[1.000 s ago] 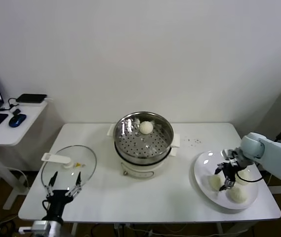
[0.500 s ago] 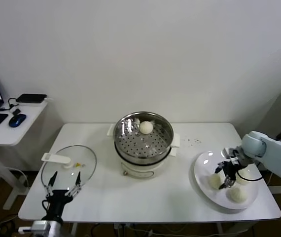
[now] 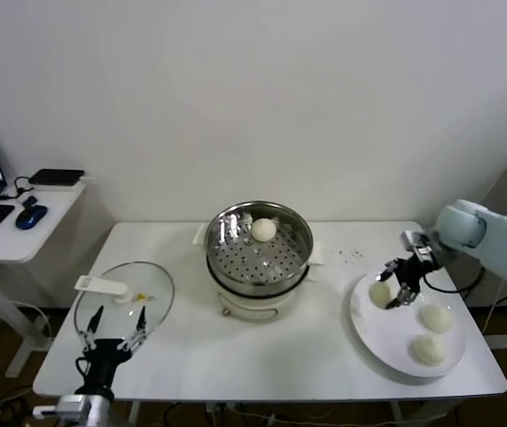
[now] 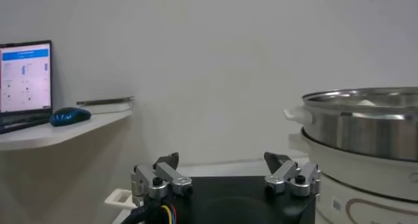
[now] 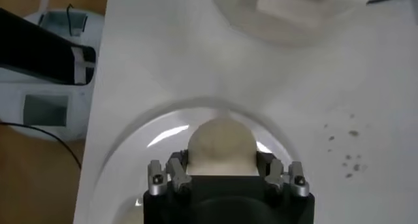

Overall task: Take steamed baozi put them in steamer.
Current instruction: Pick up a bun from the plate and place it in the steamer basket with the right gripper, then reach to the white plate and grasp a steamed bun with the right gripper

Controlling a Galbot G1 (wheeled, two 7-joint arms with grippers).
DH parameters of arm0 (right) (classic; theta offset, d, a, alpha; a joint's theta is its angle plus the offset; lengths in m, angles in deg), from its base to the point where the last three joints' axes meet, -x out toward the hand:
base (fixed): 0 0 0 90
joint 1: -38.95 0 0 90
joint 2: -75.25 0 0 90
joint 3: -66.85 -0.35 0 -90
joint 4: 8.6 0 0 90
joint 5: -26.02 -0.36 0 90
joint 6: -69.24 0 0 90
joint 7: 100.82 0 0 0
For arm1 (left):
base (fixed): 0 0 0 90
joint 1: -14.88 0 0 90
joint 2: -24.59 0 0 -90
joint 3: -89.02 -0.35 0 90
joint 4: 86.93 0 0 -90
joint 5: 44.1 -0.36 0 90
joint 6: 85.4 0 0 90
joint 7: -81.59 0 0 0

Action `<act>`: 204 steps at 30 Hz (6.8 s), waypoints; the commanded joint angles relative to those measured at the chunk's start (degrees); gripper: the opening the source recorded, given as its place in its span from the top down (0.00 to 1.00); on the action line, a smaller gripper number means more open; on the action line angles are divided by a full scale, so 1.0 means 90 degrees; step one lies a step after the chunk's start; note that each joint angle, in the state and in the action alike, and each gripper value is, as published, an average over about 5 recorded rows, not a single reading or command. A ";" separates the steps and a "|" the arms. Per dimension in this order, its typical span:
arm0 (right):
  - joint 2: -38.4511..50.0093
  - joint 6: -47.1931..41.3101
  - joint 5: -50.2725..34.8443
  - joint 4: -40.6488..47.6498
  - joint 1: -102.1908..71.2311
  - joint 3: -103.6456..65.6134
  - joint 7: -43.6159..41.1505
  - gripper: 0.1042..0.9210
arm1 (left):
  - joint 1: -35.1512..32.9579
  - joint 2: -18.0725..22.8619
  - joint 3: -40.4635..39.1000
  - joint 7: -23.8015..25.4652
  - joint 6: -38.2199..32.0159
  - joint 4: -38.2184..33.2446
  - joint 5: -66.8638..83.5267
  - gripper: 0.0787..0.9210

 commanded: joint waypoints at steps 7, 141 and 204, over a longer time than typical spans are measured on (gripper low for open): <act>-0.1459 -0.0261 -0.2425 0.0216 0.2486 0.1631 0.0027 0.31 | 0.0009 0.0010 -0.0017 0.0000 0.0042 -0.0118 0.0010 0.12; 0.0981 0.0313 0.0411 -0.1030 0.1205 0.0818 -0.0341 0.12 | -0.0092 0.0097 -0.0118 -0.0008 0.0057 -0.0323 -0.0109 0.12; 0.0929 0.0751 0.2959 0.0156 -0.3287 -0.2292 -0.0366 0.12 | -0.0057 0.0188 -0.0166 0.0000 0.0069 -0.0216 -0.0194 0.12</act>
